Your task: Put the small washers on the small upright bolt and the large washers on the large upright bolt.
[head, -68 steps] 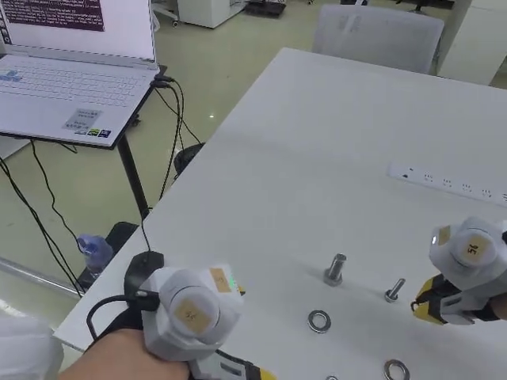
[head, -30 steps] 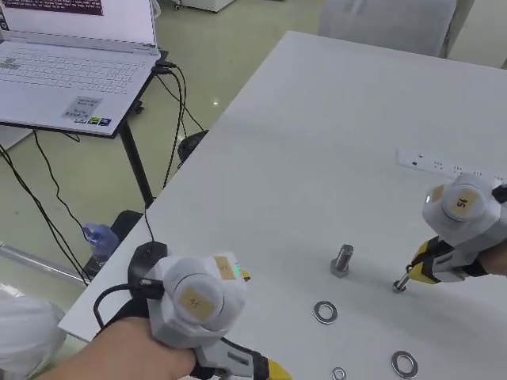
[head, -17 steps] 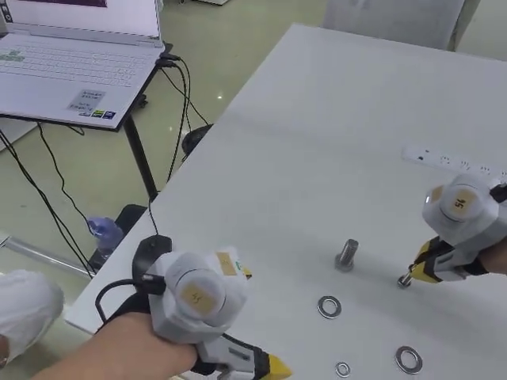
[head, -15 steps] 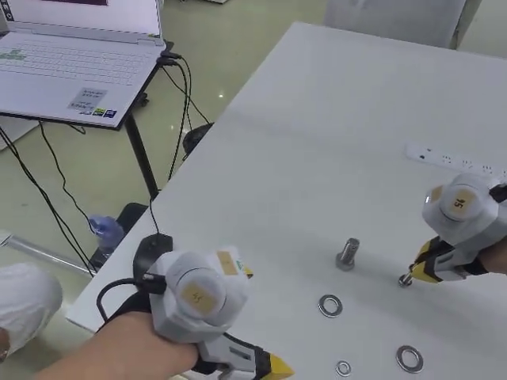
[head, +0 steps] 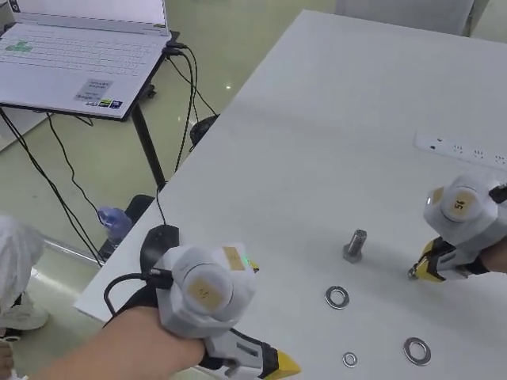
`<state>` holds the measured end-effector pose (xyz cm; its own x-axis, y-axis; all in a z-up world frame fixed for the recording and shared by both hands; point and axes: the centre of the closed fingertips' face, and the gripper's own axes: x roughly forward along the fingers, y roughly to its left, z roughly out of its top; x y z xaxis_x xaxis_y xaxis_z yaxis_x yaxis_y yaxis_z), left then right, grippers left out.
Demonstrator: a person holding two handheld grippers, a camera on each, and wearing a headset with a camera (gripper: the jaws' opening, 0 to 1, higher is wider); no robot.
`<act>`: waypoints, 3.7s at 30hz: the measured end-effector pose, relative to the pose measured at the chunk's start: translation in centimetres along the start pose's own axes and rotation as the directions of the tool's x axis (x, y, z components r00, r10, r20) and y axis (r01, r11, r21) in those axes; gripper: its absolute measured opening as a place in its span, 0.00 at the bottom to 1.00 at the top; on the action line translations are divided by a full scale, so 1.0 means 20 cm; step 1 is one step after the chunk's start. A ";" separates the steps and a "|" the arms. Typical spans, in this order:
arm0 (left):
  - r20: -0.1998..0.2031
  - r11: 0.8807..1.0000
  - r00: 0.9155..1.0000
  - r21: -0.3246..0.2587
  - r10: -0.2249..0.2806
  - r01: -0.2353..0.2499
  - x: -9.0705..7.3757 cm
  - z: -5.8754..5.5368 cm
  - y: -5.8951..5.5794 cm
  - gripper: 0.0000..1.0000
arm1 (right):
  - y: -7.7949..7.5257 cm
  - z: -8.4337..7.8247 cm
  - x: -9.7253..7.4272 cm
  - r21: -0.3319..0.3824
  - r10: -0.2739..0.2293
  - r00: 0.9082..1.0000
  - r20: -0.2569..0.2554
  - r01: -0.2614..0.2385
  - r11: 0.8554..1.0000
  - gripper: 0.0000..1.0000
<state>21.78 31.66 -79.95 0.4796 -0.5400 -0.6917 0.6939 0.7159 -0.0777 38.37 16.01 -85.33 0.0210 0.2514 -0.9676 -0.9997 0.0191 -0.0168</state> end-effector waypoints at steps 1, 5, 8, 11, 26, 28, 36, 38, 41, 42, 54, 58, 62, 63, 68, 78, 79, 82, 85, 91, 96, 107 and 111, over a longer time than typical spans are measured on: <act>-0.001 1.000 1.000 0.000 -0.001 0.001 0.00 0.00 0.00 0.82 | 0.00 0.00 0.01 -0.001 0.001 1.000 0.000 -0.001 1.000 0.13; -0.007 1.000 1.000 -0.002 -0.001 0.001 0.00 -0.01 0.00 0.82 | 0.00 0.00 0.02 -0.007 0.002 1.000 -0.007 -0.002 1.000 0.13; -0.011 1.000 1.000 -0.004 -0.002 0.002 -0.01 -0.02 0.00 0.81 | 0.00 0.00 0.03 -0.009 0.003 1.000 -0.009 -0.003 1.000 0.13; -0.014 1.000 1.000 -0.007 -0.002 0.002 -0.01 -0.03 0.00 0.80 | 0.00 0.00 0.04 -0.012 0.004 1.000 -0.014 -0.004 1.000 0.13; -0.019 1.000 1.000 -0.005 -0.010 0.010 -0.01 -0.03 -0.02 0.77 | -0.01 0.00 0.04 -0.008 0.001 1.000 -0.017 -0.001 1.000 0.14; -0.017 1.000 1.000 -0.005 -0.010 0.009 -0.01 -0.02 -0.02 0.78 | -0.01 0.00 0.04 -0.009 0.000 1.000 -0.018 0.000 1.000 0.14; -0.011 1.000 1.000 -0.002 -0.003 0.003 -0.03 -0.02 -0.02 0.79 | -0.01 0.01 0.02 0.005 0.007 1.000 0.000 -0.007 1.000 0.18; -0.008 1.000 1.000 -0.002 -0.003 0.003 -0.03 -0.02 -0.02 0.79 | -0.01 0.00 0.01 0.002 0.007 1.000 -0.001 -0.007 1.000 0.19; -0.008 1.000 1.000 0.005 -0.001 0.001 -0.04 -0.01 -0.03 0.80 | -0.01 0.00 -0.01 -0.003 0.007 1.000 -0.003 -0.007 1.000 0.21; -0.006 1.000 1.000 0.004 0.000 0.000 -0.04 -0.01 -0.03 0.81 | -0.01 0.00 -0.01 -0.006 0.005 1.000 -0.004 -0.005 1.000 0.22; 0.018 1.000 1.000 0.007 -0.003 0.003 -0.05 0.02 -0.05 0.89 | 0.04 0.13 -0.14 -0.048 -0.001 0.999 0.054 0.004 0.999 0.32; 0.013 1.000 1.000 0.011 0.001 -0.001 -0.06 0.03 -0.04 0.91 | 0.10 0.19 -0.16 -0.068 0.006 0.997 0.080 -0.001 0.998 0.33; 0.028 1.000 1.000 0.008 0.008 -0.008 -0.06 0.05 -0.03 0.92 | 0.12 0.22 -0.15 -0.087 0.015 0.995 0.094 -0.006 0.996 0.33; 0.029 1.000 1.000 0.008 0.009 -0.009 -0.06 0.05 -0.03 0.93 | 0.14 0.23 -0.16 -0.089 0.017 0.995 0.098 -0.008 0.996 0.33; 0.044 1.000 0.999 0.012 0.011 -0.011 -0.06 0.07 -0.04 0.94 | 0.19 0.26 -0.17 -0.101 0.028 0.993 0.111 -0.016 0.995 0.33; 0.052 1.000 0.999 0.022 0.009 -0.010 -0.06 0.09 -0.02 0.94 | 0.36 0.28 -0.16 -0.117 0.059 0.991 0.118 -0.045 0.992 0.32; 0.048 1.000 0.999 0.024 0.008 -0.009 -0.06 0.08 -0.02 0.94 | 0.37 0.28 -0.16 -0.120 0.061 0.991 0.118 -0.046 0.992 0.32; 0.050 1.000 0.999 0.025 0.003 -0.005 -0.06 0.08 -0.02 0.94 | 0.43 0.28 -0.15 -0.119 0.073 0.990 0.122 -0.059 0.991 0.32; 0.042 0.999 0.999 0.042 0.003 -0.005 -0.05 0.07 -0.02 0.94 | 0.48 0.28 -0.14 -0.120 0.081 0.989 0.122 -0.066 0.991 0.32; 0.030 0.998 1.000 0.070 0.001 -0.003 -0.05 0.06 -0.01 0.94 | 0.59 0.27 -0.10 -0.128 0.103 0.987 0.121 -0.088 0.988 0.32; 0.012 0.996 1.000 0.088 0.002 -0.003 -0.04 0.05 0.00 0.93 | 0.68 0.27 -0.07 -0.131 0.115 0.985 0.126 -0.098 0.986 0.31; -0.017 0.992 1.000 0.127 0.000 0.002 -0.01 0.05 0.00 0.92 | 0.76 0.27 0.00 -0.158 0.112 0.987 0.112 -0.094 0.983 0.30; -0.024 0.991 1.000 0.131 -0.002 0.005 0.00 0.05 0.00 0.92 | 0.78 0.26 0.04 -0.155 0.107 0.987 0.120 -0.088 0.984 0.29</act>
<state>22.26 31.19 -79.18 0.4652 -0.5311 -0.7082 0.7611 0.6485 0.0136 22.96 21.62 -85.08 -0.0845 0.3665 -0.9266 -0.9878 -0.1532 0.0295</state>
